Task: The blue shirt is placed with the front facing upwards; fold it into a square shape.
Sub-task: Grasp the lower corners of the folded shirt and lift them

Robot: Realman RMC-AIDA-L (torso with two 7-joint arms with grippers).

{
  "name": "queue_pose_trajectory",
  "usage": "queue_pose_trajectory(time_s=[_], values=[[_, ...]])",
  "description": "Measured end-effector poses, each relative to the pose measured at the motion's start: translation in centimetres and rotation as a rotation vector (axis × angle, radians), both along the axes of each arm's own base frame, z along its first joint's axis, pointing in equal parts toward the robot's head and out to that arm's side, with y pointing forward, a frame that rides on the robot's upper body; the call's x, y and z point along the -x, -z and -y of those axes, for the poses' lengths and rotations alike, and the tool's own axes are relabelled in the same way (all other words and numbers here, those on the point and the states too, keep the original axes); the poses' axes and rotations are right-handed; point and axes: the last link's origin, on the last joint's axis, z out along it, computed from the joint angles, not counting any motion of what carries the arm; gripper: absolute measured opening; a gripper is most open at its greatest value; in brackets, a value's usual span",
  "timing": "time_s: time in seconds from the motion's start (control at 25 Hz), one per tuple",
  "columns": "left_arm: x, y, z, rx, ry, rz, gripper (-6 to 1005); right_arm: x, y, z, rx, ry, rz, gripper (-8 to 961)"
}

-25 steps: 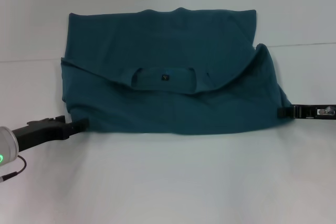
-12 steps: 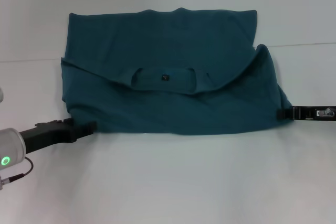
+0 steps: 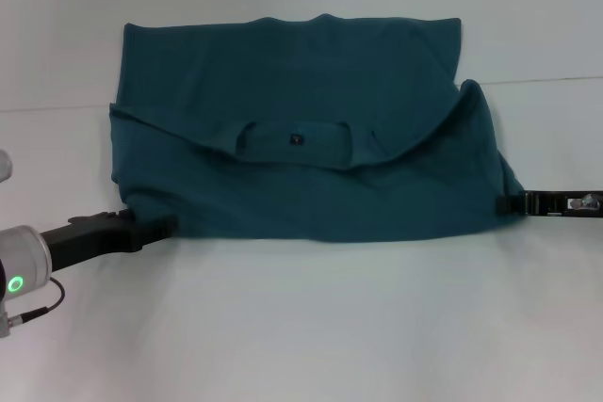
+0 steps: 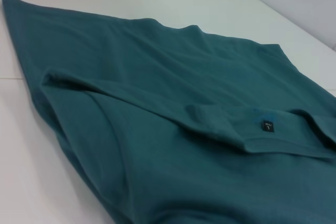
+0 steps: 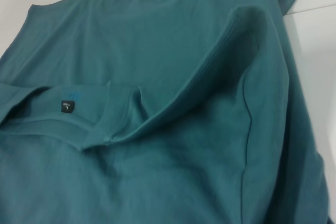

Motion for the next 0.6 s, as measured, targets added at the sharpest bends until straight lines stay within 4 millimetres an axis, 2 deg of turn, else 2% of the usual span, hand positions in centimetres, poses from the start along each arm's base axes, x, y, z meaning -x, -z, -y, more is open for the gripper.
queue_pose_trajectory(time_s=[0.36,0.56,0.6], values=[[-0.37,0.34,-0.27,0.013,0.015,-0.021,721,0.02,-0.06,-0.03,-0.001,-0.002,0.001,34],[-0.37,0.35,-0.28,0.013,0.014,-0.022,508,0.04,-0.04,-0.02,0.0,-0.002,0.0,35],[-0.37,0.35,-0.28,0.013,0.013,-0.022,430,0.03,-0.04,-0.01,0.0,-0.002,0.0,35]])
